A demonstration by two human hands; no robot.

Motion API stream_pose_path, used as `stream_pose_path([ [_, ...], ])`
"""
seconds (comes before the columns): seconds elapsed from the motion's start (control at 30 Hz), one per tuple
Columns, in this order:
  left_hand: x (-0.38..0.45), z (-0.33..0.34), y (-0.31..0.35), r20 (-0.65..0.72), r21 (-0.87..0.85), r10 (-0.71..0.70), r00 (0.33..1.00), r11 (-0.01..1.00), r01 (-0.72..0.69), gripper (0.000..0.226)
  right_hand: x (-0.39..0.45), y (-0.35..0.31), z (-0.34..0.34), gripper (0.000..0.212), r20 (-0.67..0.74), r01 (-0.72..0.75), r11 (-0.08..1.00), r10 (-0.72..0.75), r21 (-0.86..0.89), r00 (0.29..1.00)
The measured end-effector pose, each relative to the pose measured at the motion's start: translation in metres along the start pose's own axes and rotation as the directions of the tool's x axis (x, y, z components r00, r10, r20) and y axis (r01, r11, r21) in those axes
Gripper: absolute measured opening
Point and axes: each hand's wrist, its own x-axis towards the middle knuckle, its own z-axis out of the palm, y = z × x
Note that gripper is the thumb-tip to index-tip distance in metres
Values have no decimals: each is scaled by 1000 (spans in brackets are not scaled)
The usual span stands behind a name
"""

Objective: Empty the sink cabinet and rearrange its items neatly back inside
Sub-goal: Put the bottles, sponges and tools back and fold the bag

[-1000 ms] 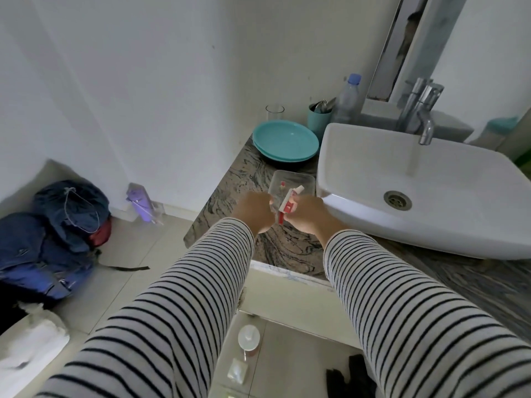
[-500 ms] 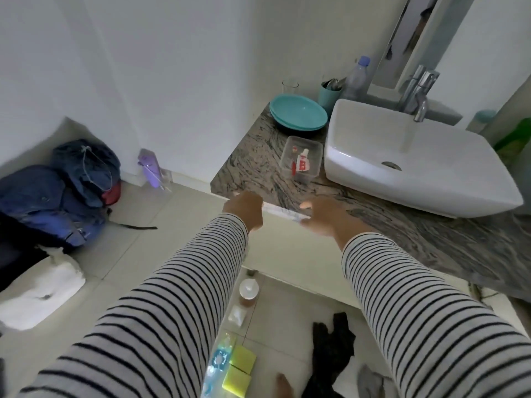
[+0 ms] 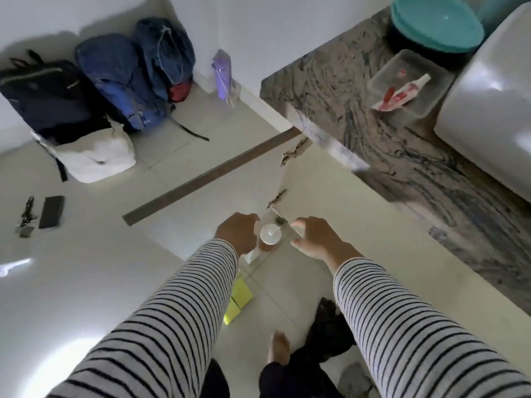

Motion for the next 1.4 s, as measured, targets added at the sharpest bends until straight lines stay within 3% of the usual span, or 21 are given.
stream_pose_path([
  [0.27,129,188,-50,17,-83,11,1000,996,-9,69,144,106,162,54,29,28,999,-27,-33,999],
  [0.5,261,292,-100,-129,-124,146,981,979,-162,89,284,160,269,67,-174,125,992,-123,-1,977],
  [0.67,314,332,-120,-142,-70,227,963,969,-239,97,340,185,313,79,-301,245,969,-226,24,926],
  [0.83,340,349,-126,-202,-85,257,945,957,-279,93,363,197,336,93,-464,412,909,-341,58,817],
  [1.03,334,357,-119,-241,-185,231,942,942,-279,79,374,195,355,96,-553,448,870,-274,206,787],
  [1.27,336,359,-123,-224,-263,173,959,937,-231,78,369,194,362,96,-605,482,838,-251,254,756],
  [1.4,321,346,-121,-272,-269,200,941,923,-274,77,353,189,349,98,-638,537,799,-269,271,722],
])
